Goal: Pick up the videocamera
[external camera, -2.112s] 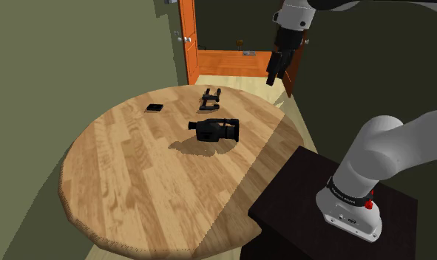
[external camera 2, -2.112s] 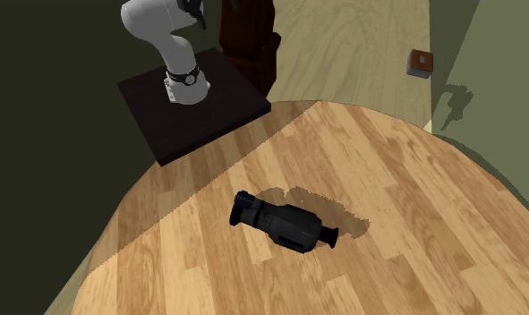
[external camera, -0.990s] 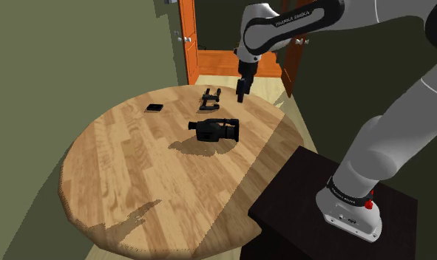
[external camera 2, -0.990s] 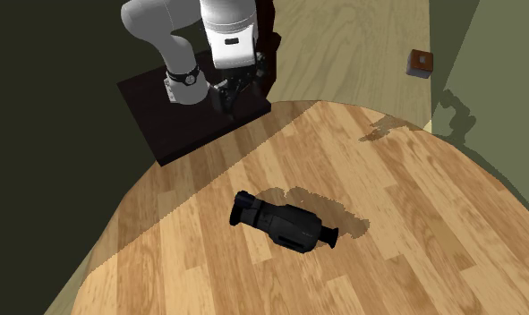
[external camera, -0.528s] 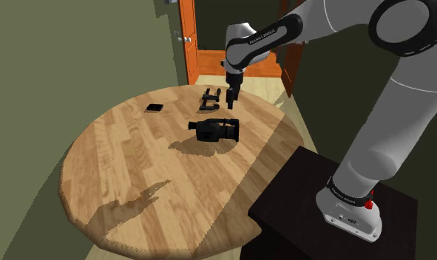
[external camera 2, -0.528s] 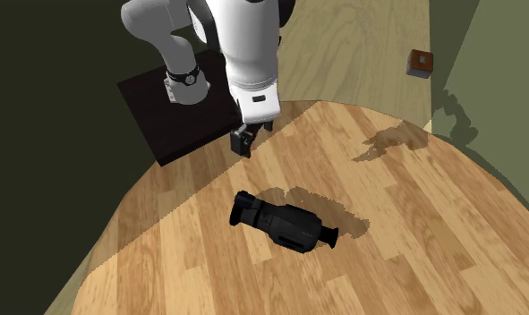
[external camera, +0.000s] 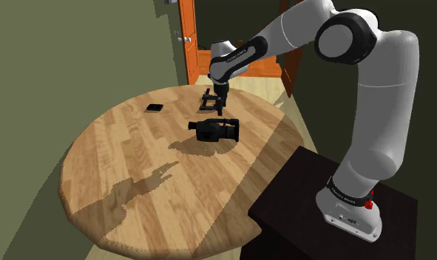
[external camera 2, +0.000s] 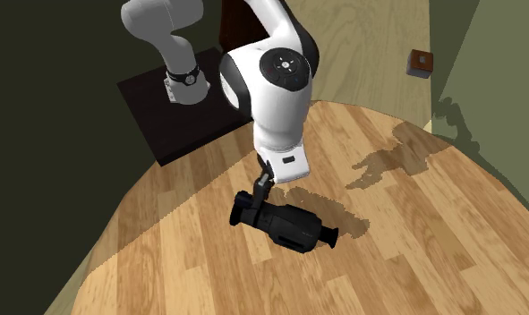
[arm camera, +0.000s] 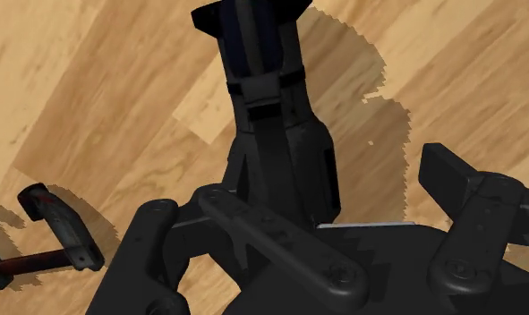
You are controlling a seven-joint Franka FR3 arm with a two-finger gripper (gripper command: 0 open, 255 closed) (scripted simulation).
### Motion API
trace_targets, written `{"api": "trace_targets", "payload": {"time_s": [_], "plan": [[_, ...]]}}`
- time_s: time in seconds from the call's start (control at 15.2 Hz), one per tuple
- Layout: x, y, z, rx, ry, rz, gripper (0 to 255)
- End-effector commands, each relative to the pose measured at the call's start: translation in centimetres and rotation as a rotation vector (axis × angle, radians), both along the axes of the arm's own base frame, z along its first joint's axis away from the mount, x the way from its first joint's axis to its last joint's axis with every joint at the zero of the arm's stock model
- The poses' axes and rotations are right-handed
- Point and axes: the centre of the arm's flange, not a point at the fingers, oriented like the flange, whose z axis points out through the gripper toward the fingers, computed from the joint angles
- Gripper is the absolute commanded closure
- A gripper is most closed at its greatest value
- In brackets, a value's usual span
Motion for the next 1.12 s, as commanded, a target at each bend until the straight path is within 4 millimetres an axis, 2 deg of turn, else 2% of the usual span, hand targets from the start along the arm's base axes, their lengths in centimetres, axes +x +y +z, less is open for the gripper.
{"api": "trace_targets", "payload": {"time_s": [0.0,0.26,0.33,0.79,0.92,0.99,1.06], "plan": [[2.0,0.4,-2.0,-0.008,0.006,0.028,0],[5.9,0.6,-5.7,-0.025,0.019,0.081,0],[6.4,0.7,-6.2,-0.027,0.021,0.087,0],[6.4,0.7,-9.9,-0.027,0.021,0.087,0],[6.4,0.7,-10.2,-0.027,0.021,0.087,0],[6.4,0.6,-10.2,-0.027,0.021,0.087,255],[6.5,0.6,-10.2,-0.027,0.021,0.087,255]]}}
